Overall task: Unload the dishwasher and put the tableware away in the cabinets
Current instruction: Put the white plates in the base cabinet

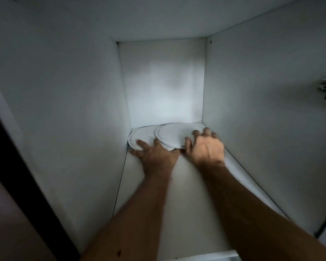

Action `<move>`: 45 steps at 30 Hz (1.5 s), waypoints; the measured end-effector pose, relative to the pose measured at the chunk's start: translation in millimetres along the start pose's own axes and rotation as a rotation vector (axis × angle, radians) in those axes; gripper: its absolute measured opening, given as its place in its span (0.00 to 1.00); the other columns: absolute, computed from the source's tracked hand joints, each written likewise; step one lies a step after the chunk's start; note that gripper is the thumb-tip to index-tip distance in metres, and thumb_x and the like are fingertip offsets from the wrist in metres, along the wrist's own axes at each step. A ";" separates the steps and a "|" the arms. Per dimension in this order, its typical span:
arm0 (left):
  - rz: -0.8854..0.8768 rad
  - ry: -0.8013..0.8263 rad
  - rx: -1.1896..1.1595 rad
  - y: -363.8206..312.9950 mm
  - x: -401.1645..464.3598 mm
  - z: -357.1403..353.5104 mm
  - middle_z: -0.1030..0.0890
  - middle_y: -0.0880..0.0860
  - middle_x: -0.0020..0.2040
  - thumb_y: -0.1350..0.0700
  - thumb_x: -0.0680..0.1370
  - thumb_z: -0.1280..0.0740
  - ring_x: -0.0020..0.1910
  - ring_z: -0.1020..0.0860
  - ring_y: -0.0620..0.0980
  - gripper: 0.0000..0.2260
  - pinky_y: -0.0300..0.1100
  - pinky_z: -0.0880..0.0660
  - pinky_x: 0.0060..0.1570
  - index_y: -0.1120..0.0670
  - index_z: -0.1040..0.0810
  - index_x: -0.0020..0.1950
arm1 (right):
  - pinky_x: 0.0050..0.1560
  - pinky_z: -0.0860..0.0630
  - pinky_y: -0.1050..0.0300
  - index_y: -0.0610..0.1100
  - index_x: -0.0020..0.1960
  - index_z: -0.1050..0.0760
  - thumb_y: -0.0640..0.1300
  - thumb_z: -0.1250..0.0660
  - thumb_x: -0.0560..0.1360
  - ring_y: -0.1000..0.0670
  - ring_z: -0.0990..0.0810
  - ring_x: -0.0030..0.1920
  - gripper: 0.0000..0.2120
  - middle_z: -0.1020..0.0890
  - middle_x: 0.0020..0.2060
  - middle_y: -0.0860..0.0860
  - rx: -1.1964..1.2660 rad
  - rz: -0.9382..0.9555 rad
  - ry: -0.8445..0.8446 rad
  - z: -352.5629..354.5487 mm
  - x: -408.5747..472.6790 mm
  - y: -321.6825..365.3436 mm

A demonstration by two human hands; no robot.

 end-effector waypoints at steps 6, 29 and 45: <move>-0.043 0.006 0.124 -0.8 4.4 -8.1 0.39 0.66 0.75 0.28 0.71 0.51 0.76 0.52 0.68 0.40 0.74 0.61 0.67 0.51 0.36 0.76 | 0.71 0.38 0.49 0.65 0.73 0.34 0.59 0.47 0.81 0.48 0.38 0.74 0.20 0.30 0.71 0.54 0.187 0.365 0.234 -32.9 3.8 20.5; -0.114 -0.104 0.015 -3.4 -3.3 0.8 0.31 0.58 0.72 0.39 0.76 0.41 0.76 0.42 0.59 0.28 0.57 0.52 0.75 0.53 0.30 0.71 | 0.73 0.39 0.53 0.60 0.69 0.26 0.51 0.39 0.80 0.51 0.37 0.73 0.18 0.28 0.70 0.53 0.265 0.342 0.197 -23.5 1.7 19.4; -0.335 -0.262 0.084 -23.7 -16.4 16.4 0.19 0.51 0.49 0.57 0.73 0.38 0.51 0.23 0.55 0.11 0.48 0.32 0.51 0.50 0.20 0.51 | 0.63 0.32 0.50 0.56 0.66 0.26 0.52 0.40 0.79 0.47 0.33 0.63 0.16 0.29 0.60 0.51 0.194 0.263 0.201 -13.3 -2.5 19.9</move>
Point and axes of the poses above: each hand's wrist, its own x-axis towards the middle knuckle, its own z-axis out of the back of the hand, y = z × x, the point moved 7 cm from there along x, towards the middle knuckle
